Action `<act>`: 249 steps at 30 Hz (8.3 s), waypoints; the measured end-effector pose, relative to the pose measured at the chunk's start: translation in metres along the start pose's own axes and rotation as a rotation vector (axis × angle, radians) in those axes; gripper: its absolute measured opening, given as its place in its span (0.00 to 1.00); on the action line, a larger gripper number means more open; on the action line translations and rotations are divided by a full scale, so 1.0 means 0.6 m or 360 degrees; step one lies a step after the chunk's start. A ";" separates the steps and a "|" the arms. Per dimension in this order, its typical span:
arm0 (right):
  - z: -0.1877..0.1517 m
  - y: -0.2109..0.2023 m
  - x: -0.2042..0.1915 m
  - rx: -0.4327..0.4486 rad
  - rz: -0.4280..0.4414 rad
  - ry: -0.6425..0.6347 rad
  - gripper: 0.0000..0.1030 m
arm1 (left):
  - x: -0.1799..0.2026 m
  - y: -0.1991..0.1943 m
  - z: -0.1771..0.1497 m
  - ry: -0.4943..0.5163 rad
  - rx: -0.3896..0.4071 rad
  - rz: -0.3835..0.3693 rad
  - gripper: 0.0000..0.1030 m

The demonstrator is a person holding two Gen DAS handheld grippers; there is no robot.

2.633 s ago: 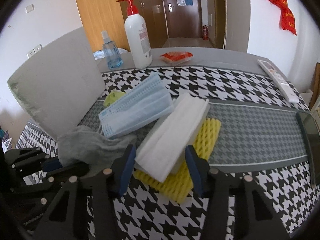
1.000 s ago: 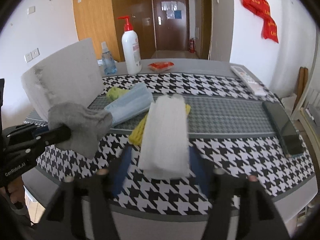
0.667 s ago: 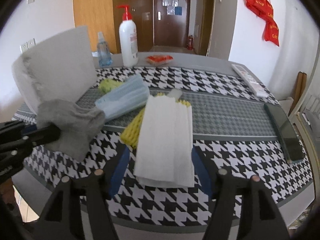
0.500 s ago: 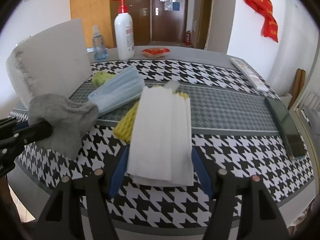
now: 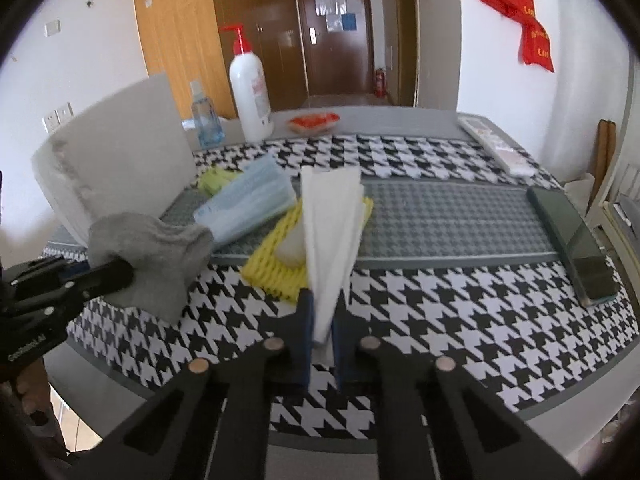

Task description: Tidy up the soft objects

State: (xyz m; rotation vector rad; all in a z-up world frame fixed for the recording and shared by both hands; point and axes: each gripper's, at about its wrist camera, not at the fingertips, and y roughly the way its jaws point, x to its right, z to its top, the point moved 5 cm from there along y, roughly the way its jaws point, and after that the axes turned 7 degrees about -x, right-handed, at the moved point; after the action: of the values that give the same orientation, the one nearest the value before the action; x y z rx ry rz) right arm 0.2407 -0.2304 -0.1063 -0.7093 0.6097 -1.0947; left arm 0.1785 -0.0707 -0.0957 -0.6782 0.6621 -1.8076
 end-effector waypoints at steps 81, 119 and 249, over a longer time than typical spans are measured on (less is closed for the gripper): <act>0.158 -0.143 -0.132 0.0549 0.0107 -0.0208 0.10 | -0.047 -0.189 0.137 0.0034 0.0567 0.0414 0.12; 0.207 -0.131 -0.253 0.0595 0.0268 -0.0392 0.10 | -0.173 -0.216 0.144 -0.0216 0.0504 0.0689 0.12; 0.174 -0.146 -0.224 0.0638 -0.0219 -0.0108 0.90 | -0.138 -0.255 0.062 -0.0276 0.0648 0.0692 0.99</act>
State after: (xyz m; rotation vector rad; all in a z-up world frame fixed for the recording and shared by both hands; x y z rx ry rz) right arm 0.2223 -0.1078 0.0395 -0.4417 0.2717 -1.2684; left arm 0.1326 0.0491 0.0274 -0.3735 0.2810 -1.4002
